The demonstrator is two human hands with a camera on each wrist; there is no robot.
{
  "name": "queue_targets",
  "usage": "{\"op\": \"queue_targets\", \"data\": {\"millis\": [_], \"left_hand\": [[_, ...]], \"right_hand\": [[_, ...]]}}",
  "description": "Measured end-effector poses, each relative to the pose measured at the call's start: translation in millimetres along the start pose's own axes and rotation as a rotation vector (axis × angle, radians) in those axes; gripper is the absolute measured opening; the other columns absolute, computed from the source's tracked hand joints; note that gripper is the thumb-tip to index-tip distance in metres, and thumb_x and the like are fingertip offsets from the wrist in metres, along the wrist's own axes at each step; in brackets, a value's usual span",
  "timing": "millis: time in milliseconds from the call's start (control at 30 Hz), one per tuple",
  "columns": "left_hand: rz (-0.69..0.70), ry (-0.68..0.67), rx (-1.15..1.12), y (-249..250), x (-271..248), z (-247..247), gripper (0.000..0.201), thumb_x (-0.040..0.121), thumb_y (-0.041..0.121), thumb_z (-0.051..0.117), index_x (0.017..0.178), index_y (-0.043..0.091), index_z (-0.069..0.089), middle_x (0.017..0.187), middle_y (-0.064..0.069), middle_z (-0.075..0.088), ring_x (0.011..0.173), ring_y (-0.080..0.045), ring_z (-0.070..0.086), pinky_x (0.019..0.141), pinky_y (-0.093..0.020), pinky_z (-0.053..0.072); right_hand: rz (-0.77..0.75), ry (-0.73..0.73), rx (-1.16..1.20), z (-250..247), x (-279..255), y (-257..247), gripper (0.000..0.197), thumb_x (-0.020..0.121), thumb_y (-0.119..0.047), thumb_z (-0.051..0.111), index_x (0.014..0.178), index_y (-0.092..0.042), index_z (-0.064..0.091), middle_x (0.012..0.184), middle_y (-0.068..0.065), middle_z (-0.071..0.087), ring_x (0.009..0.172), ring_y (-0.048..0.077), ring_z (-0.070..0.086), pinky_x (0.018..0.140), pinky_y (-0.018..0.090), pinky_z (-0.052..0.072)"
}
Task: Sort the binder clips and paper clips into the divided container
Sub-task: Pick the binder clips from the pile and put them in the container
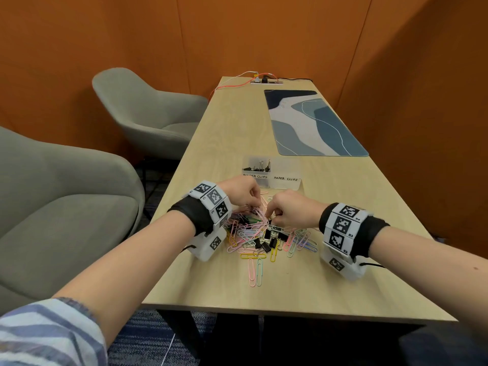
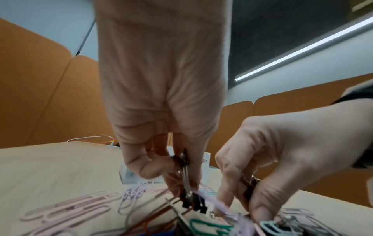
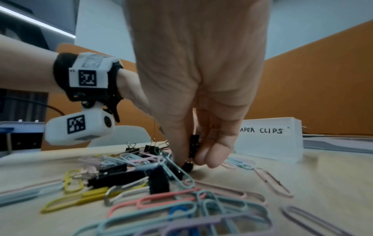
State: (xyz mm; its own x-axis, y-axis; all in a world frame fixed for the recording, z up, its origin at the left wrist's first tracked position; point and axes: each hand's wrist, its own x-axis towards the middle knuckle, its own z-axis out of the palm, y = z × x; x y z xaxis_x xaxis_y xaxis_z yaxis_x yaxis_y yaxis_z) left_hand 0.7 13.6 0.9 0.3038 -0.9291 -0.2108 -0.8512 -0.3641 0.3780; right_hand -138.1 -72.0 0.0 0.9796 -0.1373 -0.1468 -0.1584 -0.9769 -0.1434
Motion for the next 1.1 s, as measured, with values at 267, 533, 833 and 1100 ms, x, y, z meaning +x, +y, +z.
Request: {"op": "queue_targets", "data": {"millis": [267, 533, 833, 1100], "left_hand": [[-0.045, 0.019, -0.049, -7, -2, 2, 0.022, 0.09, 0.019, 0.061, 0.107, 0.008, 0.07, 0.089, -0.001, 0.062, 0.084, -0.015, 0.055, 0.076, -0.022, 0.041], [-0.106, 0.074, -0.173, -12, -1, -2, 0.005, 0.089, 0.019, 0.063, 0.088, 0.014, 0.063, 0.076, 0.002, 0.059, 0.065, -0.011, 0.053, 0.054, -0.016, 0.045], [-0.088, 0.238, -0.05, -17, -2, 0, 0.014, 0.089, 0.014, 0.062, 0.098, 0.007, 0.069, 0.099, -0.006, 0.067, 0.091, -0.019, 0.06, 0.076, -0.024, 0.043], [0.048, -0.096, 0.039, -7, -10, 3, 0.035, 0.075, 0.026, 0.078, 0.107, 0.017, 0.068, 0.104, -0.006, 0.064, 0.092, -0.018, 0.059, 0.079, -0.027, 0.044]], "right_hand": [[0.019, 0.026, 0.038, 7, 3, 6, 0.025, 0.092, -0.013, 0.048, 0.11, -0.008, 0.064, 0.11, 0.013, 0.059, 0.104, 0.029, 0.056, 0.087, 0.034, 0.041], [0.074, 0.148, 0.163, 2, 11, 15, 0.02, 0.089, -0.008, 0.049, 0.096, -0.002, 0.067, 0.101, 0.014, 0.067, 0.099, 0.027, 0.058, 0.084, 0.03, 0.039], [0.244, 0.147, 0.407, 4, 15, 24, 0.015, 0.091, -0.007, 0.048, 0.083, -0.012, 0.059, 0.071, -0.002, 0.057, 0.066, 0.015, 0.053, 0.043, 0.006, 0.036], [0.396, 0.1, 0.648, 7, 22, 27, 0.017, 0.093, -0.009, 0.047, 0.078, -0.011, 0.055, 0.067, 0.002, 0.057, 0.05, 0.015, 0.057, 0.048, 0.021, 0.047]]}}
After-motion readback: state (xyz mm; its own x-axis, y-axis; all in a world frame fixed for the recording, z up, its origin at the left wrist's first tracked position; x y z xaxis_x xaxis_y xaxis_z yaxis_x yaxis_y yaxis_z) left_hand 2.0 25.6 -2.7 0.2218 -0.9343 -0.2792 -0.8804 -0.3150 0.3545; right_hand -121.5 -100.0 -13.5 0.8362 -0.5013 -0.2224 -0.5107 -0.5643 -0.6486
